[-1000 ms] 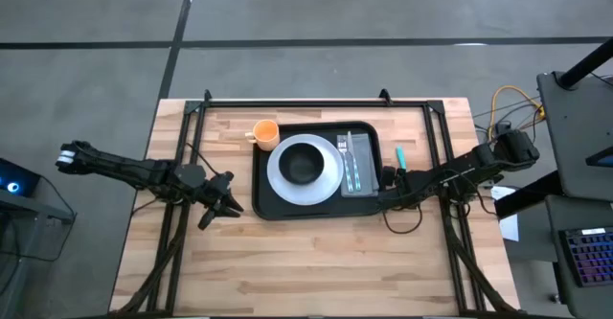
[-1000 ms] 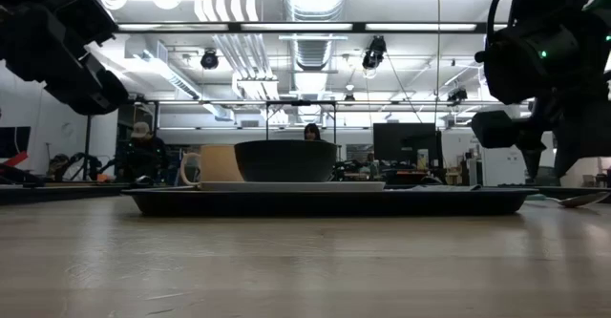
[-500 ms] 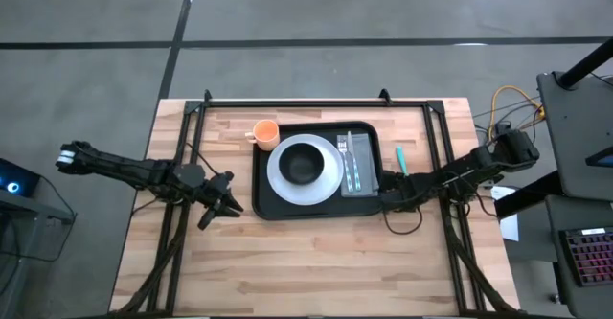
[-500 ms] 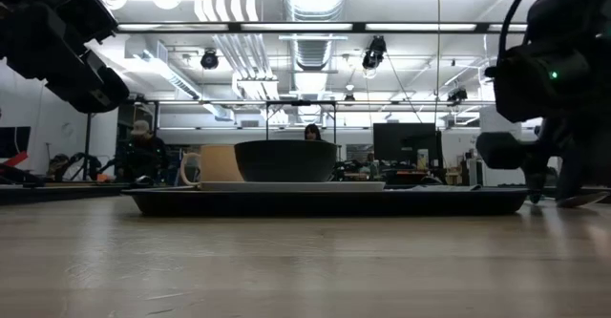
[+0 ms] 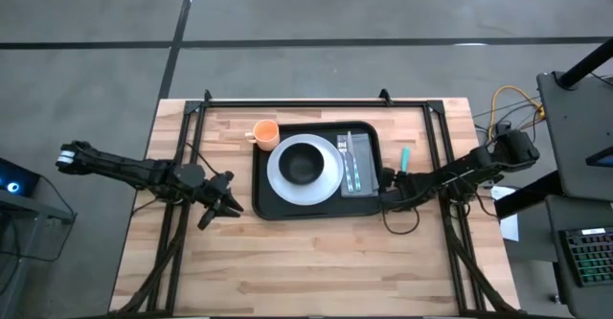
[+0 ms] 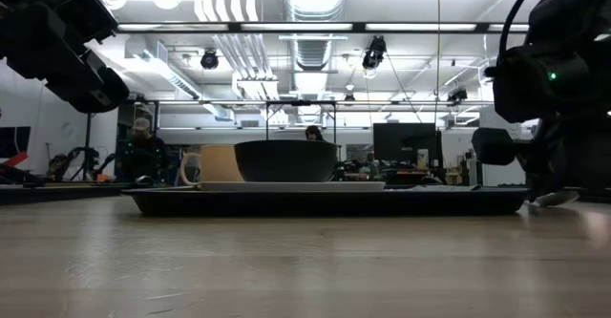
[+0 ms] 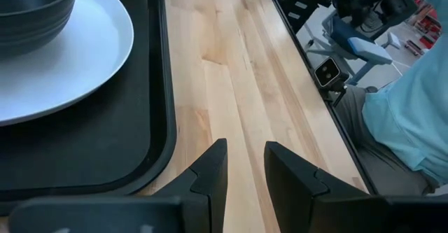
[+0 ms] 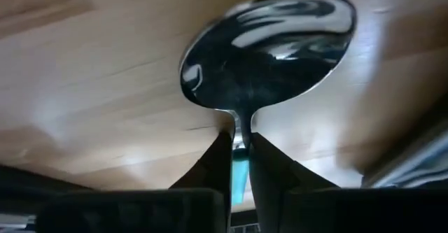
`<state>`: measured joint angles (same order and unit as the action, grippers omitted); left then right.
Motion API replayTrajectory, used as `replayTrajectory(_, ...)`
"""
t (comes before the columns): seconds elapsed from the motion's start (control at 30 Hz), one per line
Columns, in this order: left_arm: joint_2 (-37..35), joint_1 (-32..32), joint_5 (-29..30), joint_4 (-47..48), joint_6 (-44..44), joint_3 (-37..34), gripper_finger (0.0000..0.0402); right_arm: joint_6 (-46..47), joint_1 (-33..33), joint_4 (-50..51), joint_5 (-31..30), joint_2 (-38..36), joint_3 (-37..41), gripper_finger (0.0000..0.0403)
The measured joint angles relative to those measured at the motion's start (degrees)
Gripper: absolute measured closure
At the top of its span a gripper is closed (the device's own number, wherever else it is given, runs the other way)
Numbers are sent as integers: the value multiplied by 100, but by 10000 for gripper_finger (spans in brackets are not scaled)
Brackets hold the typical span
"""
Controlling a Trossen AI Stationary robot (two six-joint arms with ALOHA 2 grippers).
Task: Set up tray
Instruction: Put the white spoon on the gray napkin to the right of the white knife
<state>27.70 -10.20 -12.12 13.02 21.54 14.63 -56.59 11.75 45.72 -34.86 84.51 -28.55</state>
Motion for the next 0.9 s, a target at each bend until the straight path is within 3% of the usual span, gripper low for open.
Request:
replayTrajectory(0.23,0,-1,0,0,2,2,325,291,0,138,-348,0,-359,388)
replayTrajectory(0.43,0,0,0,-2,2,2,325,1261,39,1409,-282,-2,-1379,389)
replayTrajectory(0.63,0,0,2,-51,2,2,325,3023,66,2587,364,-2,-2792,390)
replayTrajectory(0.77,-2,-1,2,-61,2,4,325,4194,57,2527,856,-4,-3735,390)
replayTrajectory(0.9,-2,-1,2,-84,2,4,325,5469,39,2207,904,36,-4532,390)
